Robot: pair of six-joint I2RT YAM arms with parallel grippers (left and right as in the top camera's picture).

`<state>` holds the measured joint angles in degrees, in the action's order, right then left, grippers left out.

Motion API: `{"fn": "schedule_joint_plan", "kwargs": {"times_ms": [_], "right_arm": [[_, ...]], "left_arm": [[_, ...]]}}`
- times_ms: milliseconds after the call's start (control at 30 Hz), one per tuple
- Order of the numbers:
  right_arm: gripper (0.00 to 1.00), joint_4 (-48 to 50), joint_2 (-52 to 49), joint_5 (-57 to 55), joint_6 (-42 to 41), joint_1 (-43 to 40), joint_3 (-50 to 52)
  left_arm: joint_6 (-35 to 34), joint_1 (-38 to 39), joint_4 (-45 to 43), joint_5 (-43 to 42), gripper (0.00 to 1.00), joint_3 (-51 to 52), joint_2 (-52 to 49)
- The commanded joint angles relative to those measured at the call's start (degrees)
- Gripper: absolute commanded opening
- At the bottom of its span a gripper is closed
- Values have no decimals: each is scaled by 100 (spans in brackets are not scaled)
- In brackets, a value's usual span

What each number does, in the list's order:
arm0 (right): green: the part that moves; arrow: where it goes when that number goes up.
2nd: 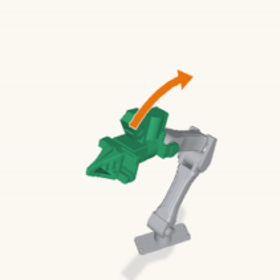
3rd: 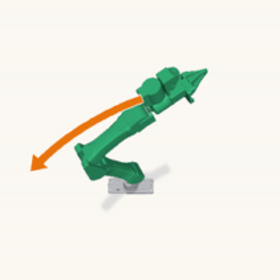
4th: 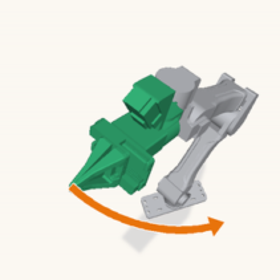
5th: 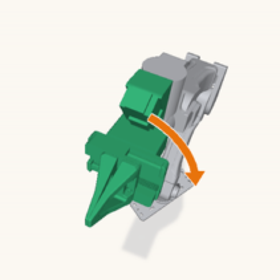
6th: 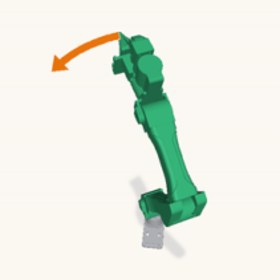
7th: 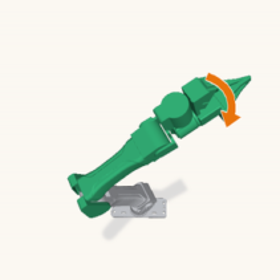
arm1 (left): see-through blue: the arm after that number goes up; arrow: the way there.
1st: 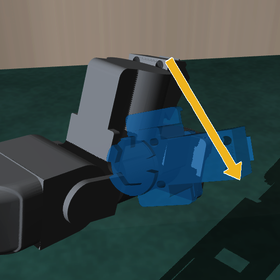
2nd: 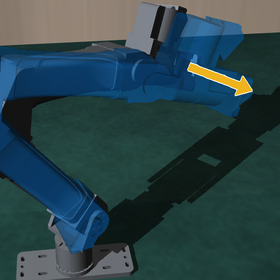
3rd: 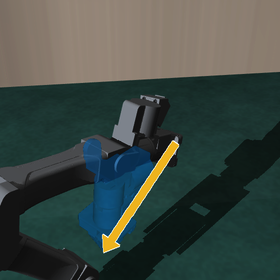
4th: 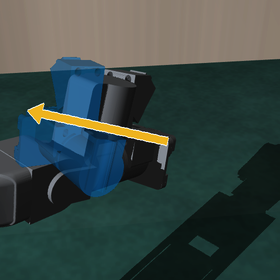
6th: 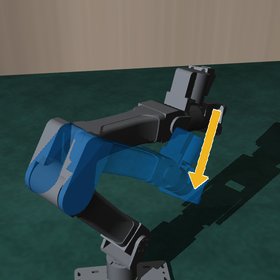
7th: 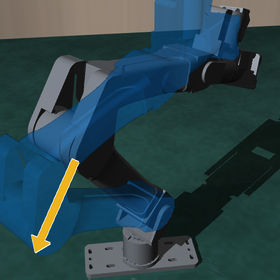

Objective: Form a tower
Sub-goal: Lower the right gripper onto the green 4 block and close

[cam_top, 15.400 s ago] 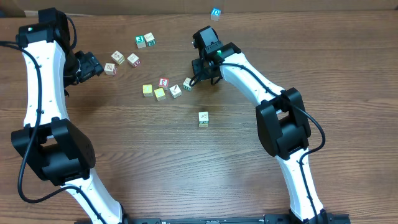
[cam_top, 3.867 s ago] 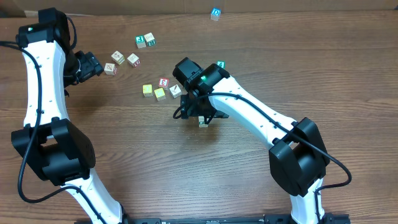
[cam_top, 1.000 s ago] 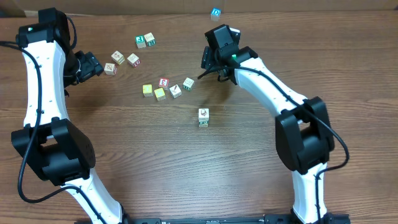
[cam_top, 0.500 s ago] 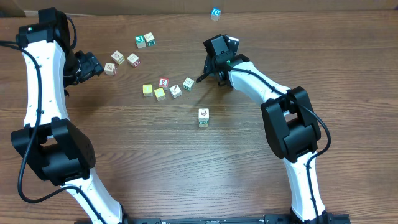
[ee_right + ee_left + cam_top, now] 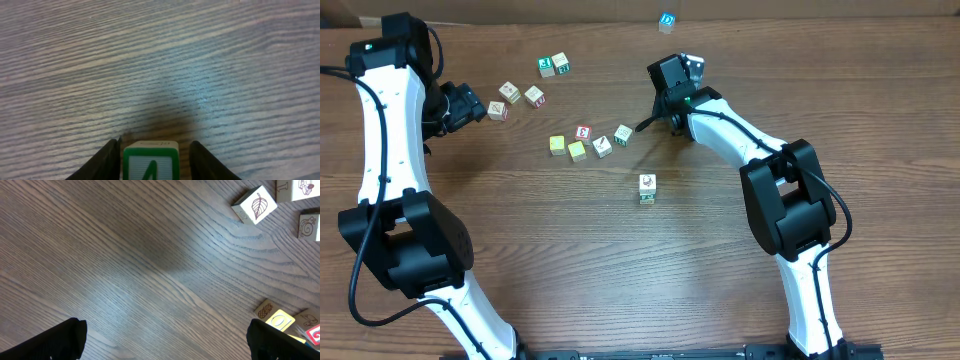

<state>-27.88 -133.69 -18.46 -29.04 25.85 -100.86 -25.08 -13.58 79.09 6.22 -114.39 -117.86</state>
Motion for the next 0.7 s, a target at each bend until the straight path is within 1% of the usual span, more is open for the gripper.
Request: {"fn": "schedule_joint_plan", "kwargs": {"times_ms": [0,100,300,467,667], "right_arm": [[41,42,17,-101,538,-48,-90],[39,35,17,-96,535,-48,-90],[31,35,17,-76,533,-46,-90],[29,-22,33,-79,533,-46,-90],[28,-400,341,-76,529,-46,-90]], "left_arm": [[26,11,-7,-11,100,-74,87],[26,11,-7,-11,99,-74,87],[26,11,-7,-11,100,-74,87],[26,11,-7,-11,100,-74,87],[26,11,-4,-11,99,-74,87]]}}
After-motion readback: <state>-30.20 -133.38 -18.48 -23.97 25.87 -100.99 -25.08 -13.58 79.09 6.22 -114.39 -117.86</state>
